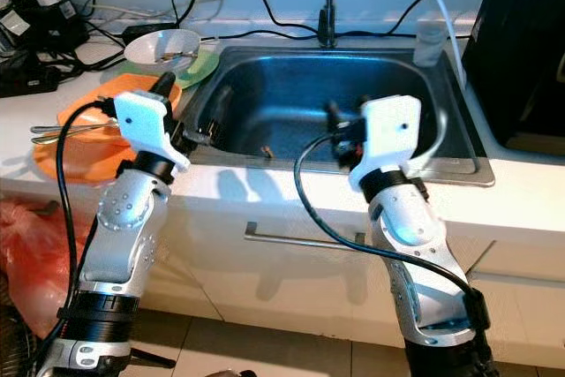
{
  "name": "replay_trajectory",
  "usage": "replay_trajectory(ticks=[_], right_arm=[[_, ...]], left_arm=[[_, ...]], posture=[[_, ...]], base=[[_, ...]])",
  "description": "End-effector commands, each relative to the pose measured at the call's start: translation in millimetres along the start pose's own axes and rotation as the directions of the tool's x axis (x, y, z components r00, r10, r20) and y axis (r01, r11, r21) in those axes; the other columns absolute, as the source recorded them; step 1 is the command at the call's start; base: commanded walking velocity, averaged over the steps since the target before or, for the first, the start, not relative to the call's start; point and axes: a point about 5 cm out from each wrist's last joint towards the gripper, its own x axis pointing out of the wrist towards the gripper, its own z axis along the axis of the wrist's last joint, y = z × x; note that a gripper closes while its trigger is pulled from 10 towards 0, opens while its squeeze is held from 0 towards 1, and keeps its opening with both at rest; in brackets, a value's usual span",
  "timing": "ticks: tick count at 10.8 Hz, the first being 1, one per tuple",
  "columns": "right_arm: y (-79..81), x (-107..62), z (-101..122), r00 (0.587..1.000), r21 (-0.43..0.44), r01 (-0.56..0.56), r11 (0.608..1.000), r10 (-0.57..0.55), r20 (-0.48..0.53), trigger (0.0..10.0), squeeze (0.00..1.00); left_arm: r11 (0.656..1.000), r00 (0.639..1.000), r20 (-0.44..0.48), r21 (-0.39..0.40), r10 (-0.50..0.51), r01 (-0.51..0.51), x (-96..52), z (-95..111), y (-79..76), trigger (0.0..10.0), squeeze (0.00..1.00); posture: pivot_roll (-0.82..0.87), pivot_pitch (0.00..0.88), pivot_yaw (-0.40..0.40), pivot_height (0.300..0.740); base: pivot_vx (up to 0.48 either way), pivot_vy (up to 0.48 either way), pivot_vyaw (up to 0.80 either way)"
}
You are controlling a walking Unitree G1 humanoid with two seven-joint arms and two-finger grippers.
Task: Kitchen organization
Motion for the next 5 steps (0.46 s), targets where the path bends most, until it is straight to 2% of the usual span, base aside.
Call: replay_trajectory(ticks=[1, 3, 5], right_arm=[[-0.6, 1.4, 0.9, 1.000, -0.003, 0.014, 1.000, -0.014, 0.011, 10.0, 0.00], [-1.0, 2.0, 1.0, 1.000, -0.007, 0.023, 1.000, -0.023, 0.020, 10.0, 0.00], [0.0, 1.2, 0.6, 0.999, -0.010, 0.023, 1.000, -0.023, 0.025, 10.0, 0.00]], left_arm=[[1.000, 1.000, 0.006, 0.003, -0.009, 0.009, 2.2, 4.2, -1.4, 10.0, 0.00], [1.000, 1.000, 0.005, -0.017, -0.015, 0.015, 5.4, 6.8, -2.4, 10.0, 0.00], [1.000, 1.000, 0.010, -0.021, -0.023, 0.023, 6.6, 9.4, -4.9, 10.0, 0.00]], posture=[[-0.09, 0.000, 0.093, 0.740], [-0.10, 0.000, 0.094, 0.740], [-0.10, 0.000, 0.096, 0.740]], base=[[0.000, 0.000, 0.00], [0.000, 0.000, 0.00], [0.300, 0.000, 0.00]])
